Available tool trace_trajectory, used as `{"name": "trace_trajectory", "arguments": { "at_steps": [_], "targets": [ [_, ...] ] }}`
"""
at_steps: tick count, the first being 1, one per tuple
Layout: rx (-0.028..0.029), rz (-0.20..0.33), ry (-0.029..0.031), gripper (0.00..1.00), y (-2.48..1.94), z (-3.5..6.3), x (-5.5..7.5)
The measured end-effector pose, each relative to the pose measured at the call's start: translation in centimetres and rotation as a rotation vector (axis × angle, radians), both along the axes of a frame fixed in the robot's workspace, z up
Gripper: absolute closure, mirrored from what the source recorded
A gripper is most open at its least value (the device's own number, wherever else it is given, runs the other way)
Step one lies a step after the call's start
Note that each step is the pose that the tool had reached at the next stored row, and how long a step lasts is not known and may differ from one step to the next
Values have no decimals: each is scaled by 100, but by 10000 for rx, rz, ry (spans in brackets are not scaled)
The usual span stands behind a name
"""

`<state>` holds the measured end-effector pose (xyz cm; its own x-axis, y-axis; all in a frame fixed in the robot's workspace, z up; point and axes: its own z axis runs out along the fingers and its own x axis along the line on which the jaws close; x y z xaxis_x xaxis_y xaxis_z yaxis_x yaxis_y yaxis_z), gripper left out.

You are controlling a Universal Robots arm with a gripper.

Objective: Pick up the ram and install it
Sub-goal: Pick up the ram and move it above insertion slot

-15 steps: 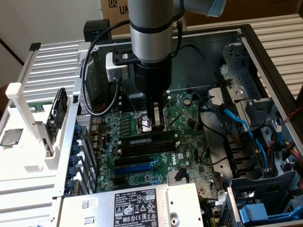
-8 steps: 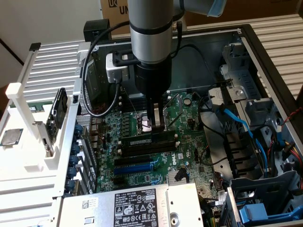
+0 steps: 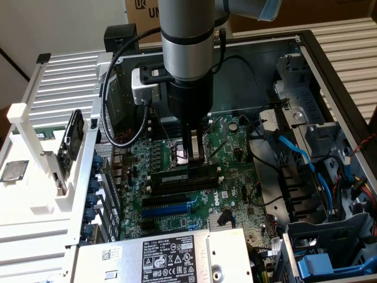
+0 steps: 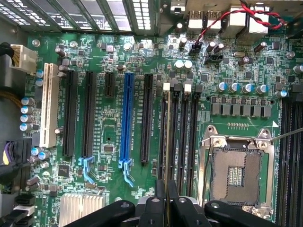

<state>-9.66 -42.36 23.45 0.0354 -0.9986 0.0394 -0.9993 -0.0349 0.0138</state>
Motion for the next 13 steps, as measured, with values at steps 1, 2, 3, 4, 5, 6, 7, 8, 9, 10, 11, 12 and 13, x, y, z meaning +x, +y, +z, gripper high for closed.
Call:
{"name": "trace_trajectory", "arguments": {
  "at_steps": [1,2,3,4,5,6,7,8,9,10,11,12,13],
  "targets": [
    [-10,0,-1,87,0,-1,0],
    [-21,-1,1,87,0,-1,0],
    [-22,-1,0,87,0,-1,0],
    [-25,0,1,87,0,-1,0],
    [-26,-3,0,87,0,-4,0],
    [-27,-13,-1,87,0,-5,0],
    [-27,-34,-1,87,0,-5,0],
    [-26,-64,0,87,0,-6,0],
    [-26,-99,0,87,0,-7,0],
    [-27,-127,0,87,0,-6,-1],
    [-27,-140,0,87,0,-7,-1],
    [-27,-140,0,87,0,-7,-1],
    [-26,-140,0,87,0,-7,0]
  ]
}}
